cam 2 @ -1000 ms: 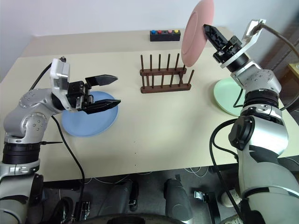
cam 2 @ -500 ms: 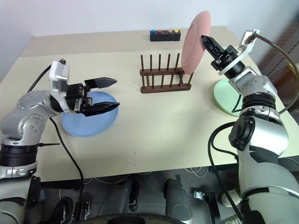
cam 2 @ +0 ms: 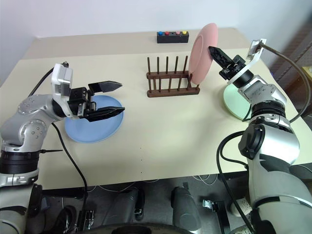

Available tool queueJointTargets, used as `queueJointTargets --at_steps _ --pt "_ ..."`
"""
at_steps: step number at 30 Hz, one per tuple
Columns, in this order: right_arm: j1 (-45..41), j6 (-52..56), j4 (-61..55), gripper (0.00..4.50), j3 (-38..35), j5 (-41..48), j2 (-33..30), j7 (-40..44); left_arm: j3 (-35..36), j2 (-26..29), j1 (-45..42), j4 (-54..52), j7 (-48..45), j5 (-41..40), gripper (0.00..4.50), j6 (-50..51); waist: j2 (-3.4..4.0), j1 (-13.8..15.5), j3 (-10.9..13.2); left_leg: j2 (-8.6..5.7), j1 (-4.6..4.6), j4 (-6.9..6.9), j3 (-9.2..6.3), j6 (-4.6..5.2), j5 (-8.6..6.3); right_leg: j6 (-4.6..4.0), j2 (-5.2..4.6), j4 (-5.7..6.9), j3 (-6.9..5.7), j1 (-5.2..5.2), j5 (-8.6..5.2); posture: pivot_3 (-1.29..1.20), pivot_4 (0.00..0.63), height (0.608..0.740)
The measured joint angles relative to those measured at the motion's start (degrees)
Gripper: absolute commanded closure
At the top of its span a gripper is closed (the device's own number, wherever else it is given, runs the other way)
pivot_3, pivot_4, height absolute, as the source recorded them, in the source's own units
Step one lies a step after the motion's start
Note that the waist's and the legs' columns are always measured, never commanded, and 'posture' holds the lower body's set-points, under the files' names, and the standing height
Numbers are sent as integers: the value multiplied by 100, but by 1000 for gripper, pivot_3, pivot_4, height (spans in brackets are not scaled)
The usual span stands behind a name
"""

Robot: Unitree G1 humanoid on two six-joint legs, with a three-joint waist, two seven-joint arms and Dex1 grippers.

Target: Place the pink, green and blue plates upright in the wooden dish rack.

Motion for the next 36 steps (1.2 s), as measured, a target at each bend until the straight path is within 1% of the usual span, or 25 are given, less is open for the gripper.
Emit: queueJointTargets --at_steps 7,10,14,15,16,17,18,23,27,30,32,34,36 --pt "122 -60 8 4430 12 -114 48 3 0 0 4 -39 7 0 0 3 0 0 0 0 0 0 0 0 0 0 0 0 0 0 0 0 150 740" --pt "131 -86 11 3540 22 -158 49 29 0 0 4 -40 12 0 0 14 0 -3 0 0 0 0 0 0 0 0 0 0 0 0 0 0 150 740" --pt "136 -148 11 1500 26 -179 49 55 0 0 4 -40 17 -1 0 56 0 -6 0 0 0 0 0 0 0 0 0 0 0 0 0 0 150 740" --pt "136 -170 11 1109 32 -205 49 57 0 -1 4 -40 17 -1 0 60 0 -6 0 0 0 0 0 0 0 0 0 0 0 0 0 0 150 740" --pt "136 -179 11 499 39 -221 49 57 0 -1 4 -40 16 -1 0 61 0 -6 0 0 0 0 0 0 0 0 0 0 0 0 0 0 150 740" --pt "136 -191 11 94 42 -247 49 58 0 -1 3 -40 16 -1 0 61 0 -6 0 0 0 0 0 0 0 0 0 0 0 0 0 0 150 740" --pt "135 -213 11 11 45 -261 49 60 0 -3 4 -40 16 -1 0 63 0 -6 0 0 0 0 0 0 0 0 0 0 0 0 0 0 150 740" --pt "123 -350 -9 11 -57 -231 41 55 0 -16 3 -40 17 -1 0 85 0 -5 0 0 0 0 0 0 0 0 0 0 0 0 0 0 150 740" --pt "24 -210 -189 11 -311 55 -76 73 -1 -34 3 -41 19 -1 0 87 2 0 1 0 0 0 0 0 0 0 0 0 0 0 0 0 150 740" --pt "-2 -165 -775 11 -469 289 -135 61 -2 -62 3 -40 24 -1 0 86 3 -1 2 1 0 -1 -2 0 0 0 0 0 0 0 0 0 150 740" --pt "31 -364 -1309 11 -515 319 -144 -161 -6 -107 2 -39 25 0 0 82 3 0 2 1 0 -1 -2 0 0 0 -1 0 0 -1 0 0 150 740" --pt "269 -554 -2005 11 -518 325 -186 -411 -21 -129 0 -33 23 5 0 70 2 18 1 1 0 -2 -5 -1 0 0 0 -1 -2 0 0 0 150 740" --pt "703 -693 -2667 11 -461 277 -259 -656 -23 -127 -2 -26 16 13 0 46 2 35 1 0 -1 -2 -7 0 0 0 -3 -4 -3 3 0 0 150 740"
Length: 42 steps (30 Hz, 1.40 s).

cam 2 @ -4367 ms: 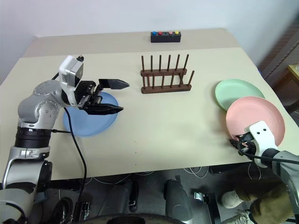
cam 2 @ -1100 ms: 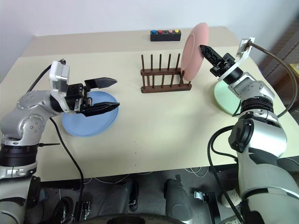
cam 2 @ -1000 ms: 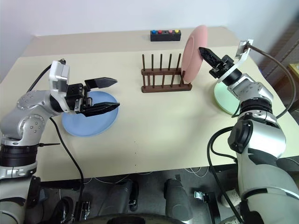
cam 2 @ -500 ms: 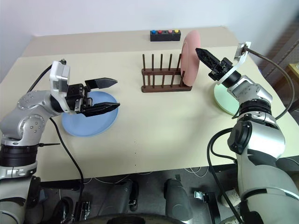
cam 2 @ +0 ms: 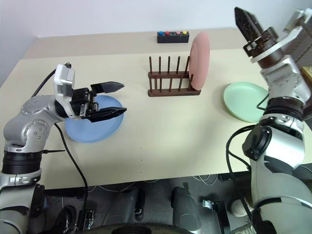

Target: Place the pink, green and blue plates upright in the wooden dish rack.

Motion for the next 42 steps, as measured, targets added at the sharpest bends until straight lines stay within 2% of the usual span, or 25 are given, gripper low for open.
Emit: queueJointTargets --at_steps 3,6,10,15,21,24,29,37,40,42 --pt "855 134 -893 11 59 -19 -115 -251 -6 1 -20 20 -39 -4 0 -1 0 1 0 -2 0 2 2 0 0 0 -5 2 1 0 0 0 150 740" --pt "1974 458 -1822 11 51 -52 -558 -509 -8 21 -134 156 -175 -12 0 20 2 40 1 -5 -1 1 0 1 0 0 -8 0 -2 0 0 0 150 740" --pt "3454 356 -2660 11 593 -1020 -1246 -851 -127 -21 -237 357 -415 16 0 -10 2 -21 -1 -5 10 4 12 2 -1 1 -7 -3 3 9 -1 0 150 740" --pt "4280 349 -3068 11 1074 -1552 -1315 -1147 -663 -316 -483 619 -477 594 0 -615 12 -38 -5 -4 28 3 29 2 0 -1 13 1 29 13 -1 0 150 740" --pt "4452 346 -3138 11 1120 -1702 -1343 -1356 -1587 -436 -551 953 -17 1831 0 -978 11 -8 -5 -4 24 3 26 2 -1 0 14 -3 30 13 -1 0 150 740" --pt "4491 294 -3070 11 1216 -1787 -1342 -1395 -1719 -589 -590 1243 463 2291 0 -919 10 -6 -4 -1 22 4 25 3 -1 0 13 -3 30 12 -1 0 150 740" --pt "4465 291 -2972 11 1412 -1779 -1290 -1381 -1749 -961 -613 1049 892 2382 0 -594 10 -6 -4 2 19 4 21 3 -1 1 12 -3 29 12 0 0 150 740" --pt "4051 235 -2290 11 1843 -1957 -1094 -1460 -1881 -1110 -347 569 1041 2370 0 -475 11 -8 -5 1 23 4 22 2 -1 1 12 -1 29 13 0 0 150 740" --pt "3751 219 -1877 926 1976 -2084 -966 -1631 -1861 -1115 -345 554 1081 2351 0 -460 11 -11 -5 1 23 6 22 2 -1 1 11 -2 29 14 0 0 150 740" --pt "3578 185 -1602 1873 2077 -2215 -952 -1721 -1854 -1115 -347 543 1083 2320 0 -469 11 -9 -5 1 23 5 21 2 -1 1 11 -2 28 13 0 0 150 740"
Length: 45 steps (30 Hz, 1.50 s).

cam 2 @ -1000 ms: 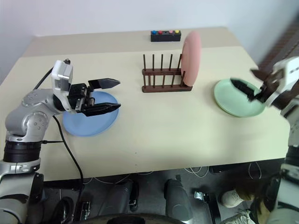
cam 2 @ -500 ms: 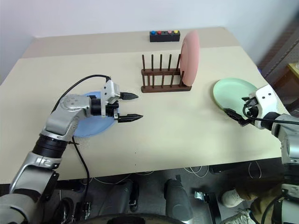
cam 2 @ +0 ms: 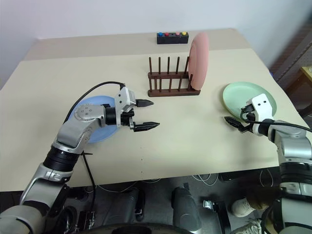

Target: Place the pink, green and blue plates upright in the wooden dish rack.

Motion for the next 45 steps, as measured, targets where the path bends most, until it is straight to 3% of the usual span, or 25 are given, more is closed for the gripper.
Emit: queueJointTargets --at_steps 5,14,19,25,31,36,45 --pt "-99 -97 136 4467 42 -29 2 30 82 146 -5 27 -108 -32 0 -132 0 -1 0 0 -1 -1 -1 0 0 0 0 0 -2 0 0 0 150 740" --pt "-293 -220 129 4467 -157 21 -22 -137 256 203 -45 141 -168 -82 0 -249 -1 2 -1 0 2 1 -4 0 0 0 -2 0 -4 7 0 0 150 740" --pt "-1206 -493 288 4467 -962 394 -14 -716 401 90 -107 140 -171 -310 0 -220 1 -11 0 1 1 -3 -4 0 0 0 2 0 -4 2 0 0 150 740" --pt "-2031 -29 23 4467 -1754 1519 208 -808 583 -3 -215 143 -153 -564 0 -212 1 -4 0 3 -2 -4 -6 0 0 0 -2 -1 -6 1 1 0 150 740" --pt "-2988 1031 -779 4467 -2410 3438 697 -752 860 -36 -255 131 -128 -841 0 -176 3 -7 1 8 -6 -6 -10 0 0 0 -1 2 -7 -5 1 0 150 740" --pt "-3475 1677 -1256 4467 -2458 4510 957 -753 1020 33 -255 127 -113 -968 0 -150 3 8 1 6 -9 -5 -11 1 0 -1 -6 0 -10 -4 1 0 150 740" --pt "-3660 2091 -1013 4467 -1931 5019 1761 -501 1091 91 -193 -24 -40 -1064 0 -97 3 -26 1 6 -16 -5 -10 1 0 -1 -5 10 -10 -19 1 0 150 740"
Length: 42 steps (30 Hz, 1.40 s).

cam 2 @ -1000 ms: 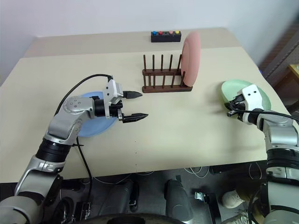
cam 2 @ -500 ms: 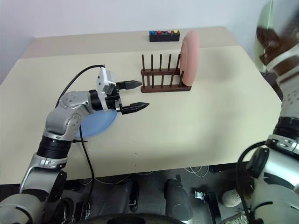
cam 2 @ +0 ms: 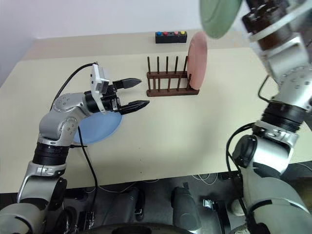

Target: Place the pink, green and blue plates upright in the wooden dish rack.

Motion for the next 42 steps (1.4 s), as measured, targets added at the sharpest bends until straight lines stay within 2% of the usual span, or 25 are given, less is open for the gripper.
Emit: queueJointTargets --at_steps 6,15,27,33,42 --pt "-264 -54 587 4467 152 -53 227 218 43 86 198 -165 92 -42 0 97 0 20 0 -3 -9 0 2 0 0 0 -4 -3 0 -5 0 0 150 740" --pt "-281 -533 1731 4467 388 -712 602 366 53 178 347 -436 160 -139 0 143 1 18 1 -3 -14 -1 3 0 0 0 -3 -2 -1 -14 1 0 150 740" --pt "-252 -859 2015 4467 423 -1094 921 404 53 242 394 -405 145 -139 0 112 1 4 1 -2 -13 -1 4 0 0 0 -2 1 0 -16 1 0 150 740" --pt "75 -909 2003 4467 428 -1180 1106 309 53 242 397 -406 146 -139 0 105 1 2 1 -3 -13 -1 4 0 0 0 -3 2 1 -17 1 0 150 740" --pt "201 -972 1985 4467 428 -1224 1134 242 53 242 397 -416 147 -145 0 106 1 7 1 -3 -13 -1 4 0 0 0 -3 2 1 -17 1 0 150 740"
